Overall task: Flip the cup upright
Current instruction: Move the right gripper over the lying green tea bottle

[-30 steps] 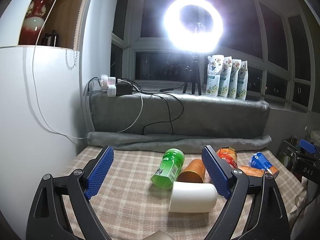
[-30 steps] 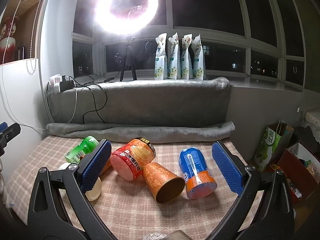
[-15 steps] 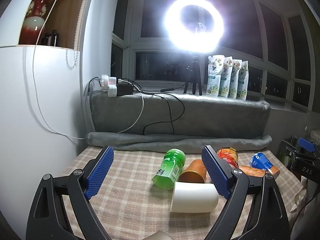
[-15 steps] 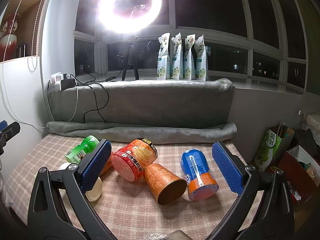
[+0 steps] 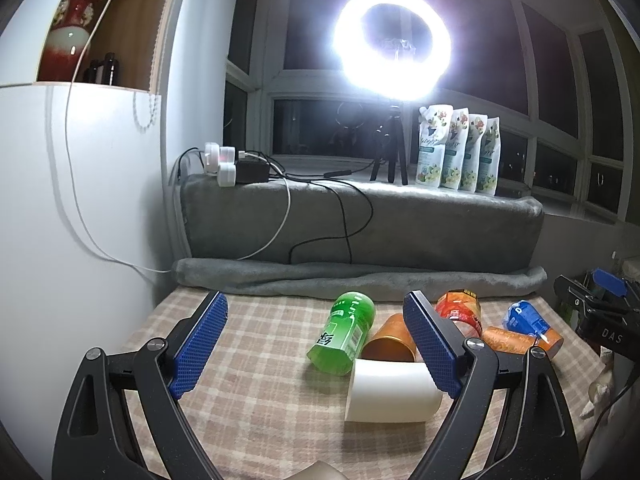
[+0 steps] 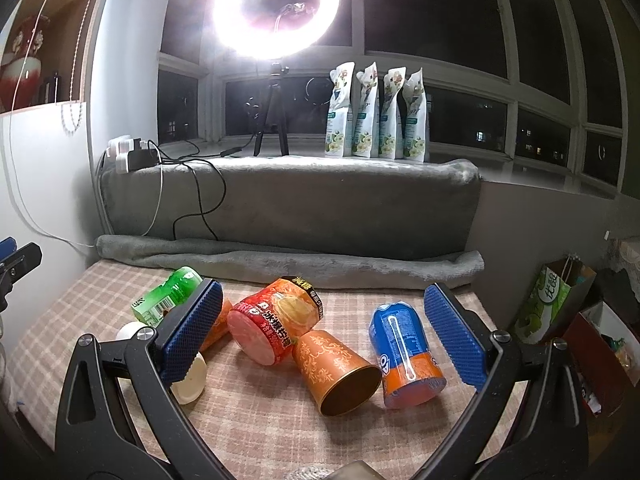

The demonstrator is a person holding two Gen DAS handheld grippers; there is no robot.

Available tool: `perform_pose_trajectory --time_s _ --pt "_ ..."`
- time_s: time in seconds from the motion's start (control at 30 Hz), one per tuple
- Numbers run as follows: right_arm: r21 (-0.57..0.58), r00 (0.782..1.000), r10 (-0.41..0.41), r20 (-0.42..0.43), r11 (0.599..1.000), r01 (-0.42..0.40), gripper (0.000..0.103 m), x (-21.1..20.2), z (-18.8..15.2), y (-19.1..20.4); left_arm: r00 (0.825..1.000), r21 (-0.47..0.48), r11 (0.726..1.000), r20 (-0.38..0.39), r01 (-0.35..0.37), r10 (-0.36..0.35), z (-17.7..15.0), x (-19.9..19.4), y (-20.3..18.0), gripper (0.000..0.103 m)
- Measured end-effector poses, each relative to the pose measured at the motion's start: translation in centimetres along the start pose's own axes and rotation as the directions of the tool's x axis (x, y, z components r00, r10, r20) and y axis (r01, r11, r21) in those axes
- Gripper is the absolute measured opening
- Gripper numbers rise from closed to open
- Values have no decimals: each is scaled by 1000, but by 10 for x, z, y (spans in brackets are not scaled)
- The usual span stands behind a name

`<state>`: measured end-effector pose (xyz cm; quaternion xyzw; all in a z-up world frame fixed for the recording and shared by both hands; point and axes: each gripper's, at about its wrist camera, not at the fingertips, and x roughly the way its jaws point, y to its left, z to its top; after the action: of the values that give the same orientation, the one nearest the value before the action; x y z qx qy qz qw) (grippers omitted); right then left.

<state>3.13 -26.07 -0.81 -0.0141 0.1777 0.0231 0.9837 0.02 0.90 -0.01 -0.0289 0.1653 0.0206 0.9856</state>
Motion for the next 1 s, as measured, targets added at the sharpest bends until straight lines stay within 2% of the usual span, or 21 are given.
perform_pose_trajectory --time_s 0.47,0.7,0.8,0.93,1.0 --pt "-35 999 30 -9 999 -31 103 15 2 6 1000 6 1000 -17 -14 14 -5 9 4 90" --pt "-119 996 79 -29 989 -82 102 30 6 14 999 14 999 -33 -30 30 -9 12 7 90" --pt "-197 991 122 -54 972 -130 102 40 7 23 998 15 999 -46 -40 41 -13 13 10 90" --pt "-345 975 179 -129 914 -213 101 60 5 40 997 19 998 -58 -57 58 -17 12 16 90" --pt "-421 965 198 -172 871 -254 92 69 3 49 996 19 998 -61 -64 65 -19 12 19 90"
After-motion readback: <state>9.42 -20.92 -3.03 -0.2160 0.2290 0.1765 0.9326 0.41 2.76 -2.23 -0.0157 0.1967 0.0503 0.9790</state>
